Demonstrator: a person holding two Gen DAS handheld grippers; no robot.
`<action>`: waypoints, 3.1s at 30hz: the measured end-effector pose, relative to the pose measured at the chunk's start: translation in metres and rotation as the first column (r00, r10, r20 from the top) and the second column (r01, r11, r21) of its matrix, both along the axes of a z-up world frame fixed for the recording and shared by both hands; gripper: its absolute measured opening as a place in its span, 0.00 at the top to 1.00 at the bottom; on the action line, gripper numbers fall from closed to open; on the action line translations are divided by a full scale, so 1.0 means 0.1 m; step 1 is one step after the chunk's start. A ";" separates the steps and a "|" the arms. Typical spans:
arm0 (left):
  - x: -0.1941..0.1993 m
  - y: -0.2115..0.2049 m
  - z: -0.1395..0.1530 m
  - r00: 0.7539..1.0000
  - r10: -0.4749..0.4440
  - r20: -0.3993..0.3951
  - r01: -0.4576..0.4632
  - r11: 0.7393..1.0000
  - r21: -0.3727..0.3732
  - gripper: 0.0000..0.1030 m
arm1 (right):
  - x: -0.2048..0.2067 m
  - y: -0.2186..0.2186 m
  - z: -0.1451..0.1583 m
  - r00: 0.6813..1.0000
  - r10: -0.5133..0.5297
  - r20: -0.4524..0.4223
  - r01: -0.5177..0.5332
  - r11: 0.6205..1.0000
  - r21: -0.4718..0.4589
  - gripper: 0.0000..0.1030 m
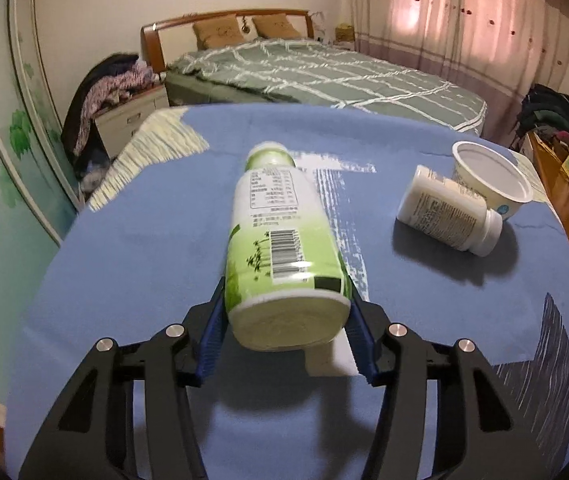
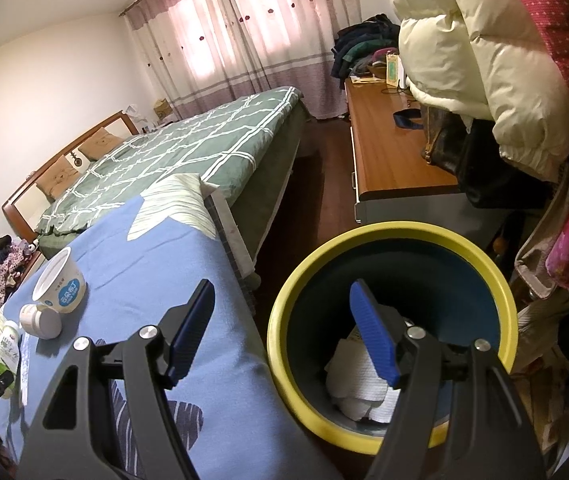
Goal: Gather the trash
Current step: 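Reach for and grasp the white-and-green drink bottle with the left gripper, then carry the drink bottle over the yellow bin and open the left gripper, then reach for and grasp the white pill bottle with the right gripper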
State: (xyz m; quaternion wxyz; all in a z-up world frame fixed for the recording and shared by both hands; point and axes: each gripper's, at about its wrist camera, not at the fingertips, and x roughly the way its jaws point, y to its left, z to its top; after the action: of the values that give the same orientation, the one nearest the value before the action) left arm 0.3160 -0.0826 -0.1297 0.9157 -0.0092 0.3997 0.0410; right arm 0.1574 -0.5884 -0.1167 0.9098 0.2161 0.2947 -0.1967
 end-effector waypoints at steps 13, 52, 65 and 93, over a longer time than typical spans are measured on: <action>-0.48 -0.06 0.82 0.976 -0.138 0.165 0.119 0.986 0.119 0.50 | 0.01 0.01 0.00 1.000 0.000 0.000 0.000 1.000 0.001 0.35; -1.01 -2.88 1.32 0.698 -0.685 0.210 0.707 0.706 -0.045 0.50 | -1.06 -0.82 0.14 0.982 -0.182 0.056 0.185 0.981 -0.053 0.31; -0.90 -4.05 0.84 0.632 -0.763 0.137 0.775 0.627 -0.080 0.37 | -1.27 -1.08 0.10 0.968 -0.248 0.046 0.251 0.966 -0.056 0.31; -0.57 0.43 0.85 0.955 -0.074 0.288 0.096 0.993 -0.062 0.10 | -0.19 0.37 0.30 0.992 0.124 -0.002 -0.123 0.988 -0.096 0.31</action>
State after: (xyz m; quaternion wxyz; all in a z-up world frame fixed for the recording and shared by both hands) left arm 0.2595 -0.0399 -0.0449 0.9637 -0.0323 0.2647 -0.0154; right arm 0.1380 -0.5519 -0.0871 0.9302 0.1538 0.2958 -0.1535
